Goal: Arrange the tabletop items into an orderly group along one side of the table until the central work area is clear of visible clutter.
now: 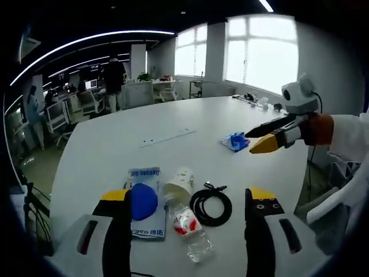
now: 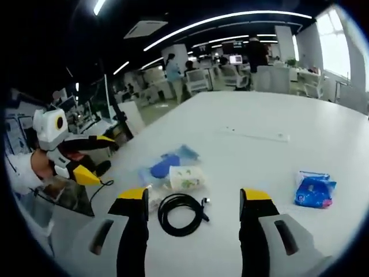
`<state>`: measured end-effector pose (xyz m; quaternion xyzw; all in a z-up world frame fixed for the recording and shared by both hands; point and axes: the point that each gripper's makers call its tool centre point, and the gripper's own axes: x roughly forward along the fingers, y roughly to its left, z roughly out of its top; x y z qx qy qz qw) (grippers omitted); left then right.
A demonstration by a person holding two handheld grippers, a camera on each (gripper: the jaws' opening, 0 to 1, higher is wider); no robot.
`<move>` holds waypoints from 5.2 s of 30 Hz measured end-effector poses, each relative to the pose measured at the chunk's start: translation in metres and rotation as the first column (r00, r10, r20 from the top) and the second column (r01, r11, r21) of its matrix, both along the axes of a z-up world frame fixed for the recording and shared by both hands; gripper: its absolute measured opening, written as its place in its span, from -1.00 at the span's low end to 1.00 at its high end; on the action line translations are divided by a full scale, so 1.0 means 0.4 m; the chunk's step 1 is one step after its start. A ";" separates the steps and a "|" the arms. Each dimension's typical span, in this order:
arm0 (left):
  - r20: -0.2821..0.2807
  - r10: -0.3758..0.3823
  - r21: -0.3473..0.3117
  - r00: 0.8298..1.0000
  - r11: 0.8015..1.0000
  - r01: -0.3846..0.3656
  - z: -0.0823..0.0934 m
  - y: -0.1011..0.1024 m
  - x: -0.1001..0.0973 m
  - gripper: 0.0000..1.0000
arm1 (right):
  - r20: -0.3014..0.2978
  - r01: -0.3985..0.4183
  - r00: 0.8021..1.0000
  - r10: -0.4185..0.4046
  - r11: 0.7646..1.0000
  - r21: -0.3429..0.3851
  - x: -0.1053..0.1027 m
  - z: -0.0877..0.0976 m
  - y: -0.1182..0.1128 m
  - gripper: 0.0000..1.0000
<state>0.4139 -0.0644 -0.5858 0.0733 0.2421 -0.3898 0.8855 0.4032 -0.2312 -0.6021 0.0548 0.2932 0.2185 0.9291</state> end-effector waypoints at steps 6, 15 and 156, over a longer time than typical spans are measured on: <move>-0.009 -0.001 0.002 1.000 1.000 0.001 -0.011 0.014 -0.007 0.64 | -0.023 -0.008 1.000 0.008 1.000 -0.002 -0.010 -0.021 0.025 0.24; -0.019 -0.003 -0.001 1.000 1.000 0.003 -0.024 0.026 -0.011 0.64 | -0.051 -0.017 0.999 0.015 1.000 -0.025 -0.014 -0.053 0.042 0.22; -0.142 -0.185 0.061 0.972 0.979 0.196 -0.209 -0.151 -0.020 0.29 | -0.151 -0.127 0.985 0.090 0.956 -0.265 0.027 -0.291 0.056 -0.88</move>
